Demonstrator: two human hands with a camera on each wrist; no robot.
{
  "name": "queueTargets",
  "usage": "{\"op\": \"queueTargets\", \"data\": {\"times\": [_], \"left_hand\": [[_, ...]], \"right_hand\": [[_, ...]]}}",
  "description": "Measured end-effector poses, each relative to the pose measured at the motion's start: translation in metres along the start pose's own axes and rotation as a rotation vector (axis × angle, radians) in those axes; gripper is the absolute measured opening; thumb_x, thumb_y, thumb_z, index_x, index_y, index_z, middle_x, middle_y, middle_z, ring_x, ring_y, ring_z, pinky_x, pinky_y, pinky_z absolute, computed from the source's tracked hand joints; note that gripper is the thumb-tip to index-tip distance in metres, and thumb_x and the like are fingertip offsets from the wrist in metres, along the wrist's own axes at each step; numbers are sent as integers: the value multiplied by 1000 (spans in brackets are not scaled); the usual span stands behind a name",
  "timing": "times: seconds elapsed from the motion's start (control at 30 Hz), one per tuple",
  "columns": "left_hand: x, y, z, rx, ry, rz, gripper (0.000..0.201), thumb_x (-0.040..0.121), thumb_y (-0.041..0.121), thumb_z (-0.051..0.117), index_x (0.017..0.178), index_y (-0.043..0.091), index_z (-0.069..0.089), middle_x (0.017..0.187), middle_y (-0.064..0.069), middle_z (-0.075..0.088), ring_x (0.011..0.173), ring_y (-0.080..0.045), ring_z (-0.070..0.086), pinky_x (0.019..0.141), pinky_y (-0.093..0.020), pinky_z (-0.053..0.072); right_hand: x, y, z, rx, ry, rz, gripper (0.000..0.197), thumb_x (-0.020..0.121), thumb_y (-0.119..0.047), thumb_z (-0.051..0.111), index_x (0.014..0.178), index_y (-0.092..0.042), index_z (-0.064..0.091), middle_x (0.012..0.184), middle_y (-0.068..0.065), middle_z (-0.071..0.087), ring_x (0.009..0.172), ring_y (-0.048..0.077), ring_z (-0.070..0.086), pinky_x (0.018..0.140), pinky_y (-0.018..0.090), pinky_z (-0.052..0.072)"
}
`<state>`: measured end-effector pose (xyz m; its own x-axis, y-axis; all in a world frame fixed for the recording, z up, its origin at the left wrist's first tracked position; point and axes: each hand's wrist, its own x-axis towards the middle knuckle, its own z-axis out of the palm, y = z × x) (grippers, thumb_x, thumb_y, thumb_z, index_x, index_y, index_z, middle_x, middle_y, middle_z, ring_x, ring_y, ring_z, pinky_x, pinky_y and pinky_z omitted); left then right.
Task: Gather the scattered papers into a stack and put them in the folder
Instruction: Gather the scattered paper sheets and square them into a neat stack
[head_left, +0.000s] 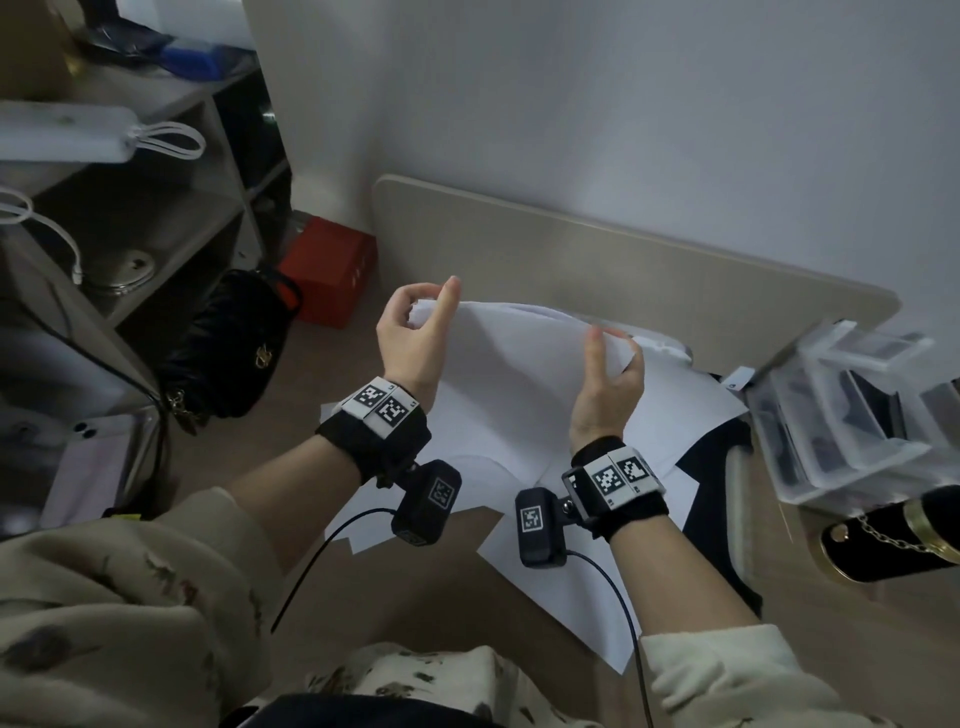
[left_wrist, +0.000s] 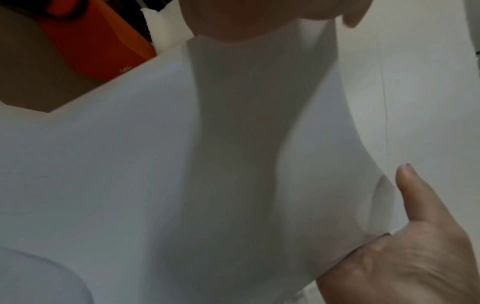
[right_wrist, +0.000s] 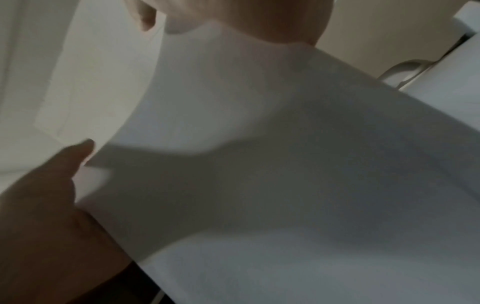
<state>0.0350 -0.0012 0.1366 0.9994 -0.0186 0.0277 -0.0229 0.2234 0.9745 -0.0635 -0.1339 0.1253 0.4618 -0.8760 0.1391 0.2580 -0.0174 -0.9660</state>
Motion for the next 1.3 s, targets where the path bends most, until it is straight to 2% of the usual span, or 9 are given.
{"op": "queueTargets", "data": {"times": [0.17,0.27,0.37,0.53,0.63,0.7,0.83,1.03,1.3], "left_hand": [[0,-1,-2,28,7,59,5,87,18,65,83,16,63,82,11,58,66,9,52,68,-10,43],[3,-2,-4,26,-3,46,5,89,18,63,87,14,61,85,12,57,68,15,52,66,-3,41],[2,-1,-3,37,-30,18,10,90,26,63,88,17,60,90,12,56,79,6,52,72,-10,41],[2,-4,-13,46,-163,32,23,78,46,63,93,30,59,101,12,58,92,-2,54,83,-19,45],[2,-14,-22,2,-269,-20,44,71,36,69,109,22,53,98,6,61,82,-4,61,71,-21,52],[3,-24,-28,-11,-308,-73,57,68,31,76,117,18,50,103,0,64,86,-7,66,70,-24,54],[7,-44,-38,22,-342,-237,77,52,34,86,120,11,57,108,-10,69,94,-21,69,73,-31,57],[15,-63,-53,186,-541,-408,46,63,11,85,106,16,68,107,-9,71,103,-26,66,90,-40,53],[6,-75,-36,170,-327,-326,28,65,9,85,86,22,72,96,-1,73,93,-21,69,81,-32,56]], "right_hand": [[6,-1,5,-15,70,75,9,91,-35,60,84,-28,58,91,-15,60,85,-11,54,76,8,39],[9,-1,3,-21,92,92,5,93,-27,56,93,-22,58,90,-16,58,85,-7,53,69,3,39],[10,2,1,-4,106,80,9,94,-23,55,99,-18,58,94,-14,59,90,-2,53,69,-2,38],[5,2,0,8,5,17,38,82,-38,57,107,-11,57,96,-8,57,89,-2,54,79,6,41],[2,7,-9,-30,-103,36,44,79,-31,67,115,-9,54,103,-4,61,96,7,58,87,16,47],[1,14,-16,-44,-153,74,38,80,-18,74,112,-10,56,101,-1,65,93,11,64,85,22,52],[-1,30,-25,-38,-216,290,21,80,-4,73,92,-18,64,84,-6,72,76,8,69,66,20,54],[0,58,-39,-104,-215,492,16,74,-4,77,85,-13,69,82,2,73,78,19,67,66,26,55],[-6,62,-18,22,-16,354,20,76,2,74,74,-17,67,74,-6,69,68,6,64,58,14,50]]}}
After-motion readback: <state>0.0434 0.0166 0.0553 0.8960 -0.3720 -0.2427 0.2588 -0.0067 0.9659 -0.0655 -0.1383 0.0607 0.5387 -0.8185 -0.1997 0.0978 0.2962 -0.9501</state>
